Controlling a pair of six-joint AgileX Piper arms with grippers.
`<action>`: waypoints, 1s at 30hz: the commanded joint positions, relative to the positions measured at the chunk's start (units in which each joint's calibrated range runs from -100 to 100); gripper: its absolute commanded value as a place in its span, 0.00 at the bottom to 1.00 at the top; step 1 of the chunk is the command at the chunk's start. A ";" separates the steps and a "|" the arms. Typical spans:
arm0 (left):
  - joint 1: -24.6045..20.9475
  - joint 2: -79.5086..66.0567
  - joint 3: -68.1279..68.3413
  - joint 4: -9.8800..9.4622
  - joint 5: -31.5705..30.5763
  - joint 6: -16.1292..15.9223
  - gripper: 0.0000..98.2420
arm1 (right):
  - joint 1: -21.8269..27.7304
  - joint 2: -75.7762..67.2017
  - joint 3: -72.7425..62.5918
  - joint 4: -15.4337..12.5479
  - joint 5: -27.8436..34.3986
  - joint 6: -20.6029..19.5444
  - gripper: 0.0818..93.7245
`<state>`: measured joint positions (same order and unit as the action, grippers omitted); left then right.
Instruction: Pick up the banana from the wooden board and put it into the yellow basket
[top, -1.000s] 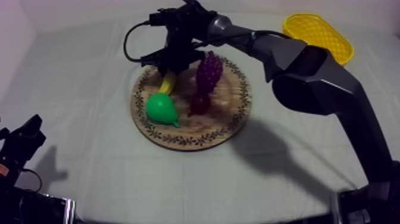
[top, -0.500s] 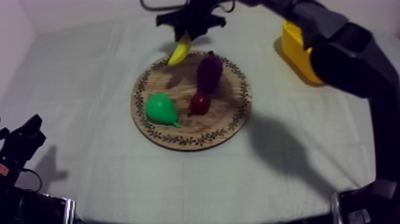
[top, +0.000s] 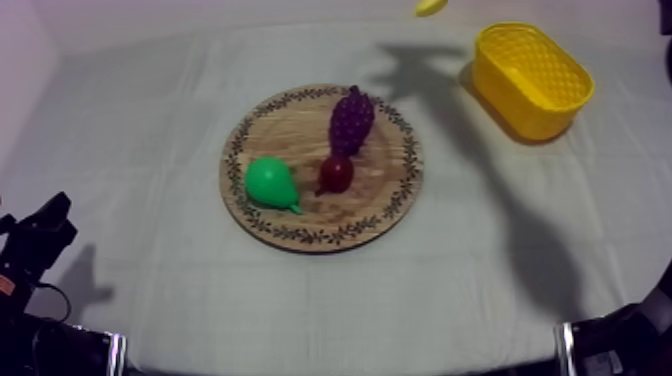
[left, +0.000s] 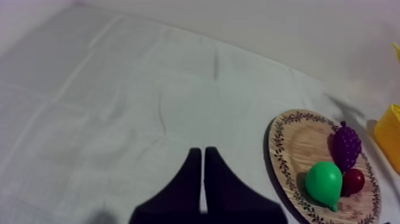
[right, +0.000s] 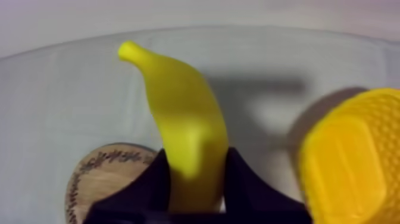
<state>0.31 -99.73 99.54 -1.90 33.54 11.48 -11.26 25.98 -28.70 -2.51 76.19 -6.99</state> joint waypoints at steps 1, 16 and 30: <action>0.01 -0.01 0.01 -0.02 0.00 0.01 0.00 | 3.59 -1.93 4.32 0.26 -1.13 0.96 0.08; 0.01 -0.01 0.01 -0.02 0.00 0.00 0.00 | 10.94 -2.52 21.81 2.73 -11.28 3.07 0.11; 0.01 -0.01 0.01 -0.02 0.00 0.00 0.00 | 13.78 -1.89 25.64 2.44 -14.11 4.16 0.57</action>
<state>0.31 -99.73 99.54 -1.90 33.54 11.48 2.44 24.46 -3.15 0.00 61.78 -2.89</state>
